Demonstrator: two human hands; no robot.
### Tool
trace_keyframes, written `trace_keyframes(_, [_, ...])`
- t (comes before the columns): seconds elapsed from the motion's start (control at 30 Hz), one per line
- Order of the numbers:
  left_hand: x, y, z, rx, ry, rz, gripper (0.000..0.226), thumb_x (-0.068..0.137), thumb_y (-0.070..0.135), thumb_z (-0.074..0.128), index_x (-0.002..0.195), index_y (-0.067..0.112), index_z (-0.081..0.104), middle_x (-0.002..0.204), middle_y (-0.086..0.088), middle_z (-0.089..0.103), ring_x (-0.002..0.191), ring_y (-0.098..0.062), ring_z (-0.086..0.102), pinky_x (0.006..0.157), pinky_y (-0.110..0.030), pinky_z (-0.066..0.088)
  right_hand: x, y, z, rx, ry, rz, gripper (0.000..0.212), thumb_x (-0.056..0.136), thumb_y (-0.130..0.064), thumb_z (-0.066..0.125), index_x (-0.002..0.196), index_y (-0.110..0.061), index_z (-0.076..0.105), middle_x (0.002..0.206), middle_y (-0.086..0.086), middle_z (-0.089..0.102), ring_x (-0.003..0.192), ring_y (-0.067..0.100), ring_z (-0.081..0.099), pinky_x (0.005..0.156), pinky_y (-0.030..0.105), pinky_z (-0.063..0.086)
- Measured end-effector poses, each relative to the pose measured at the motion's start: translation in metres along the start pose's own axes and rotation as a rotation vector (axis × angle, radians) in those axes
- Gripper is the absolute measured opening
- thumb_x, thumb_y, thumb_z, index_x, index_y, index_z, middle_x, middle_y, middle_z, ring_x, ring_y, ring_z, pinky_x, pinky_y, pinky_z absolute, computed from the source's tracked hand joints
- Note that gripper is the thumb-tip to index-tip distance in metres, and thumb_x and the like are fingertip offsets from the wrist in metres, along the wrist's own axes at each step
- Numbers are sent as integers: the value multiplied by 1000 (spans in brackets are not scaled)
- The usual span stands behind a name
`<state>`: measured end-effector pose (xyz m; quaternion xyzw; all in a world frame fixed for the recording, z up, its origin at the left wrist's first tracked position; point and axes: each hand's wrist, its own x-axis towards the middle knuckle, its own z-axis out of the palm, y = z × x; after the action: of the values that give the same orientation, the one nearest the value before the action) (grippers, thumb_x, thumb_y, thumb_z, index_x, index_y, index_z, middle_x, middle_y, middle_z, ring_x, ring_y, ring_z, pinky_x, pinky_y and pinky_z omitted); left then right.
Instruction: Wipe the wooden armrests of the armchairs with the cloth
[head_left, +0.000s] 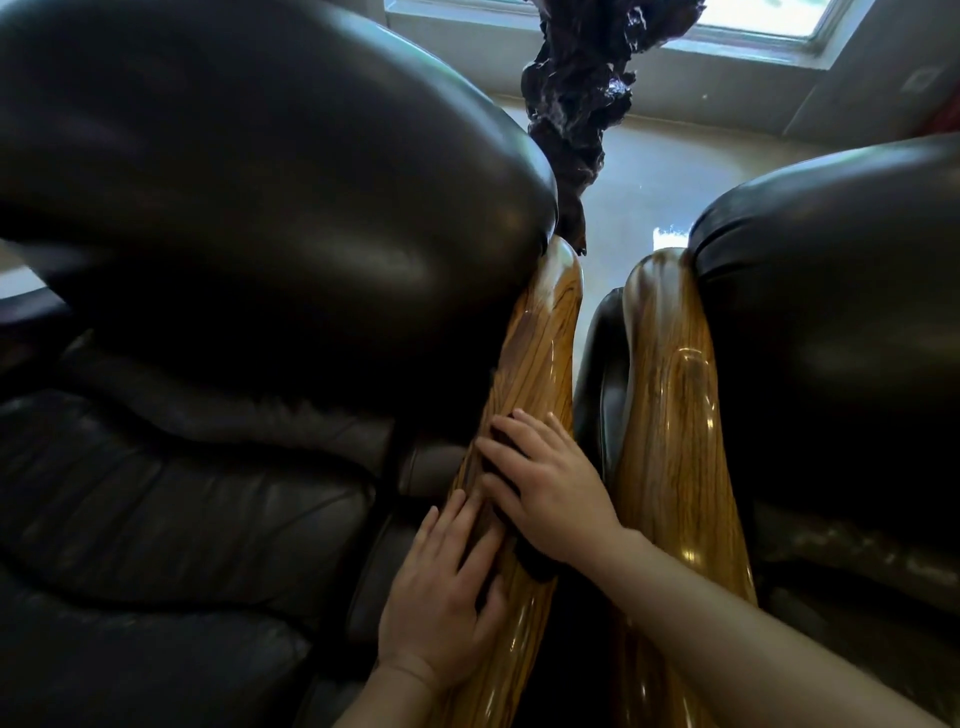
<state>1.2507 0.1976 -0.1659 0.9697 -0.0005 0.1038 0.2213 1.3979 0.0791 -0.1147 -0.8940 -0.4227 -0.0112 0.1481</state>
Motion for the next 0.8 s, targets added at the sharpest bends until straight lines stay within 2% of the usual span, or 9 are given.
trace_keyframes(0.1, [0,0,1,-22,19,12,59,89,34,53,146,26,41,159,-4,30,149,-21,21,117,-45,22,38,21,-5,-63,-17,79,47,100,-49,33,140,-31,49,150,-2,46,146,22,29,121,49,18])
trace_keyframes(0.27, [1,0,0,-50,62,38,61,86,31,57,146,25,43,158,-6,34,148,-23,24,116,-46,25,101,61,-8,-78,-61,344,58,100,-52,34,152,-24,31,162,7,24,151,30,10,122,50,11])
trace_keyframes(0.33, [2,1,-2,-36,46,23,61,88,33,54,147,27,40,158,-5,32,148,-21,22,117,-46,24,112,60,-8,-38,-77,389,61,100,-53,37,152,-23,29,164,8,19,152,31,6,122,50,9])
trace_keyframes(0.4, [2,2,-3,-19,35,1,59,89,35,52,146,28,40,158,-4,32,149,-19,21,117,-46,26,108,44,-7,-34,-99,323,62,98,-55,38,152,-25,30,163,6,21,152,28,7,122,49,7])
trace_keyframes(0.53, [0,2,-3,-9,17,3,57,88,35,55,144,26,45,158,-5,33,149,-19,20,116,-47,27,58,14,-5,-41,-150,-44,59,95,-61,34,148,-34,37,159,-2,32,150,22,17,122,49,12])
trace_keyframes(0.6, [0,1,-1,-8,29,10,59,87,35,56,144,26,44,158,-5,33,149,-20,21,115,-46,26,57,22,-7,-50,-169,-120,57,97,-59,33,148,-34,37,159,-2,33,150,21,18,122,49,12])
trace_keyframes(0.67, [0,2,-1,-43,54,26,61,84,33,59,144,25,45,157,-5,35,148,-22,25,115,-46,27,75,37,-8,-99,-115,-30,57,99,-54,35,150,-29,36,160,2,31,151,24,16,122,49,11])
trace_keyframes(0.8, [2,1,0,-31,90,54,64,81,34,61,143,25,47,156,-5,37,146,-22,28,115,-45,27,126,69,-11,-127,-36,344,64,100,-51,35,154,-19,24,162,12,21,151,32,11,122,50,11])
